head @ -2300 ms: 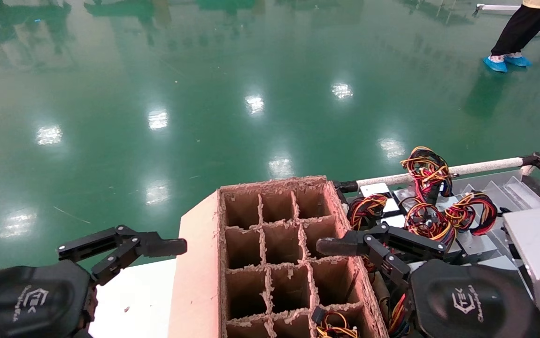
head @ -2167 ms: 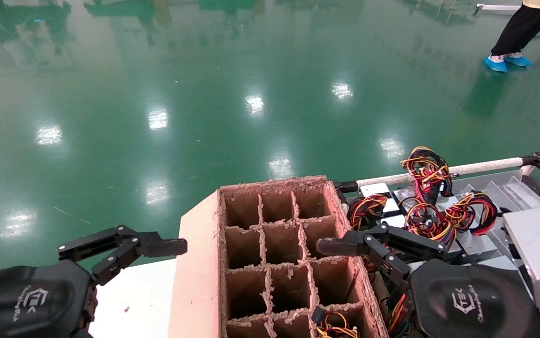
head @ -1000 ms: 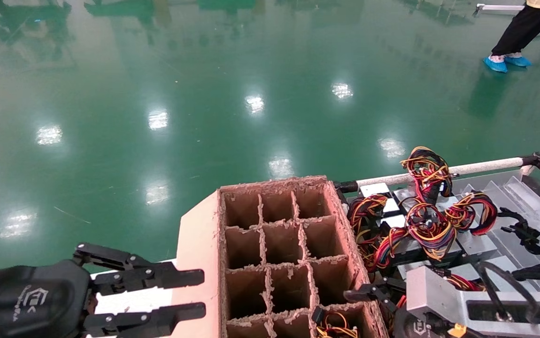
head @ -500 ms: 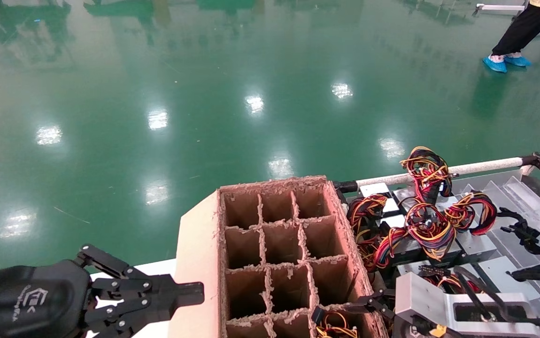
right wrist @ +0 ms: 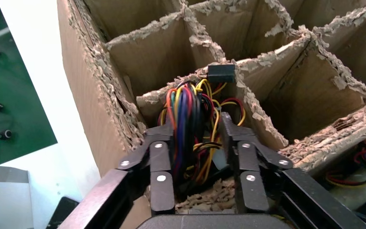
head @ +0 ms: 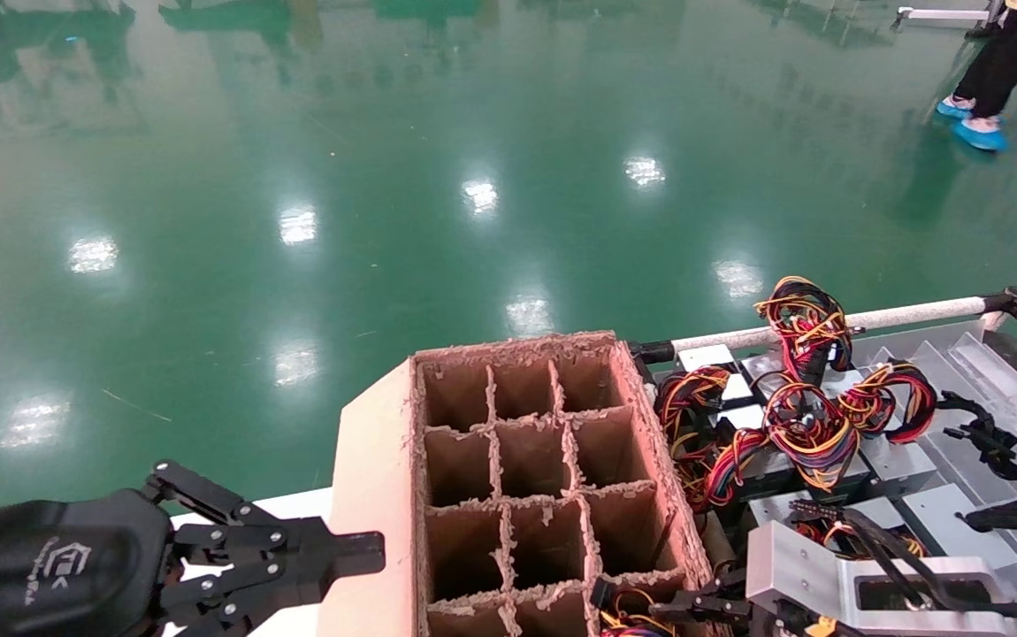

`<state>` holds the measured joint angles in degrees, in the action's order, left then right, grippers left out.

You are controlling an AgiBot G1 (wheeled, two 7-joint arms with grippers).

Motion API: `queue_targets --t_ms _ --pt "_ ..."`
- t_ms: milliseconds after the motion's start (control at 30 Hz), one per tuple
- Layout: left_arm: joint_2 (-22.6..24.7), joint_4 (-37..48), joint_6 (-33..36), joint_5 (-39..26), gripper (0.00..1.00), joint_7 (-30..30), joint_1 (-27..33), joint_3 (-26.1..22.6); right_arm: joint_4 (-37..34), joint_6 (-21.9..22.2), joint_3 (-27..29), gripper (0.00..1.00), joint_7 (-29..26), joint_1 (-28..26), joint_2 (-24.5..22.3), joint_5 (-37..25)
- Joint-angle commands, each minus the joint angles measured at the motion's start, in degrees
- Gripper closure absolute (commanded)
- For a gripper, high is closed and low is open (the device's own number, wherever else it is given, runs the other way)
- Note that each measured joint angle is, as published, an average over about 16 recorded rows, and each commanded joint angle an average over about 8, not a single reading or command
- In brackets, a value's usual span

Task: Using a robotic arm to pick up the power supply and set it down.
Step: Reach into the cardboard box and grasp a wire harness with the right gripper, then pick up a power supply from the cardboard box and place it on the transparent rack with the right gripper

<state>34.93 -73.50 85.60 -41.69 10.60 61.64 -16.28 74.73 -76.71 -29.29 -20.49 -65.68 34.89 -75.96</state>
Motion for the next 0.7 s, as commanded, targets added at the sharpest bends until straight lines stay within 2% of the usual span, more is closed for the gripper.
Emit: queue_targets --t_ms 33,133,233,267,400,500,533,700 --pt "0.0 0.0 0.0 0.0 1.00 0.0 0.0 0.0 0.2 0.0 -0.2 1.00 -0.3 -0.2 -0.1 -0.5" --pt "0.0 0.0 0.0 0.0 0.97 0.0 0.0 0.0 0.3 -0.5 -0.3 1.00 -0.5 -0.5 -0.2 -0.7" --pt "0.0 0.0 0.0 0.0 0.81 0.0 0.0 0.0 0.4 -1.1 -0.4 1.00 -0.6 -0.8 -0.3 -0.7" --pt "0.0 0.0 0.0 0.0 0.72 0.0 0.0 0.0 0.4 -1.3 -0.4 1.00 -0.6 -0.9 -0.4 -0.6" --pt "0.0 0.0 0.0 0.0 0.26 0.0 0.0 -0.1 0.6 -2.0 -0.4 1.00 -0.6 -1.2 -0.7 -0.5" --pt "0.0 0.0 0.0 0.0 0.04 0.0 0.0 -0.1 0.7 -2.4 -0.3 1.00 -0.6 -1.6 -0.9 -0.2" --pt "0.0 0.0 0.0 0.0 0.00 0.0 0.0 -0.1 0.8 -2.5 -0.2 1.00 -0.6 -1.7 -1.0 -0.1" --pt "0.0 0.0 0.0 0.1 0.00 0.0 0.0 -0.1 1.3 -3.1 0.7 1.00 -0.2 -2.5 -1.8 1.3"
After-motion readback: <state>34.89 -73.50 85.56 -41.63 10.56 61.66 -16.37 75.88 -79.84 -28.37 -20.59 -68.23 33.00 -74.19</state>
